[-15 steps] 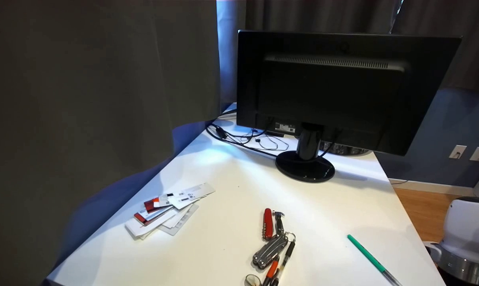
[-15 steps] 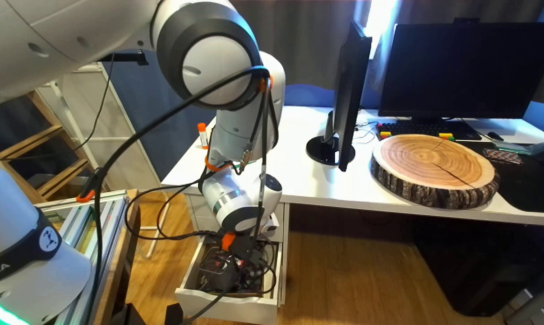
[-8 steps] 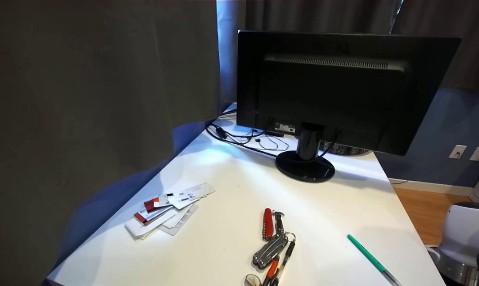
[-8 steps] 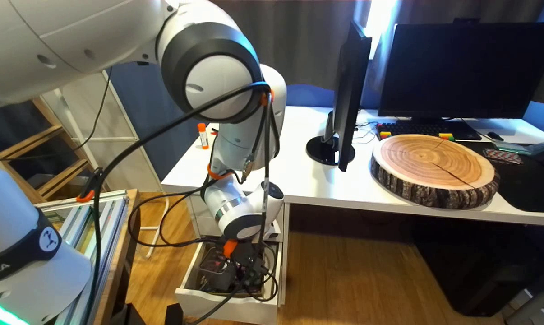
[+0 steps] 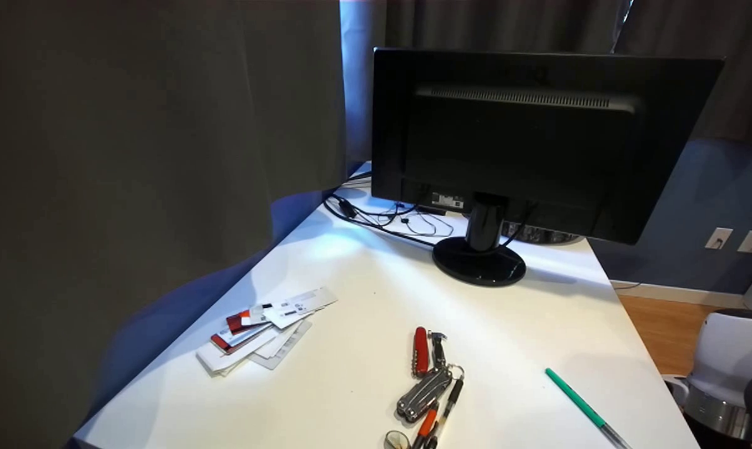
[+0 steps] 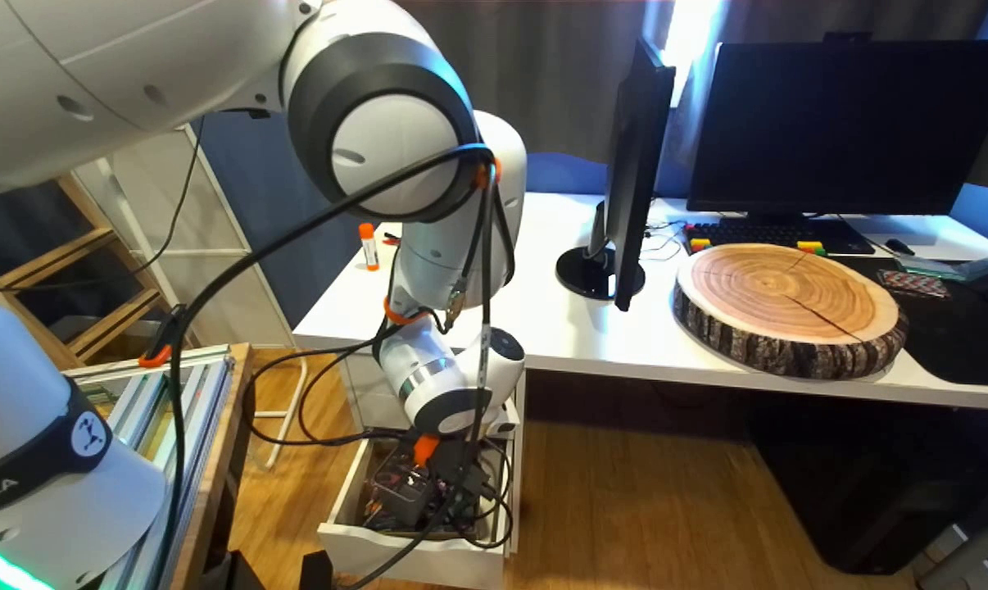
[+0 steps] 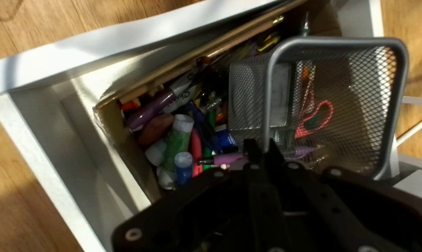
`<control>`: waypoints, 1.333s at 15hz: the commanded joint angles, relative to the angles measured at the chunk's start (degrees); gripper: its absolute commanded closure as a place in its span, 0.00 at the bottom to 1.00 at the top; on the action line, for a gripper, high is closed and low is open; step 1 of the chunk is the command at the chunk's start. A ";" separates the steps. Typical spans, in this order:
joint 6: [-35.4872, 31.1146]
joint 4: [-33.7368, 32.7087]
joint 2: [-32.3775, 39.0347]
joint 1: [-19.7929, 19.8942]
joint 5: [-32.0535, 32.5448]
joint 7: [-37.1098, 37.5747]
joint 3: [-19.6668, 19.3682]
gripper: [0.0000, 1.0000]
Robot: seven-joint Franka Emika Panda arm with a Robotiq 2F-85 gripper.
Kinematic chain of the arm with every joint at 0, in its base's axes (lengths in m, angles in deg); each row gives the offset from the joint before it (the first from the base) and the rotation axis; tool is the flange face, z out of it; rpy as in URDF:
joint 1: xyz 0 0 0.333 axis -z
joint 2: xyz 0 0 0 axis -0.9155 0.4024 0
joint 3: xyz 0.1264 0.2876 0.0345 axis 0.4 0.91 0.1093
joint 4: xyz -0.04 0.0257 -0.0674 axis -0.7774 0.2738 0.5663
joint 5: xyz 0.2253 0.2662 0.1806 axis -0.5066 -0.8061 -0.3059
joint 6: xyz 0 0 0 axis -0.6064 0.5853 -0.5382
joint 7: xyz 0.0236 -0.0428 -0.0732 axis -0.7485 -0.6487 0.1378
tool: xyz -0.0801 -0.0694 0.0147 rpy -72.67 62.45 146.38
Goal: Take the bin out of the drawer and put a pen into it
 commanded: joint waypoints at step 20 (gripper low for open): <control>10.87 18.69 -28.31 4.05 -3.04 6.70 4.18 0.94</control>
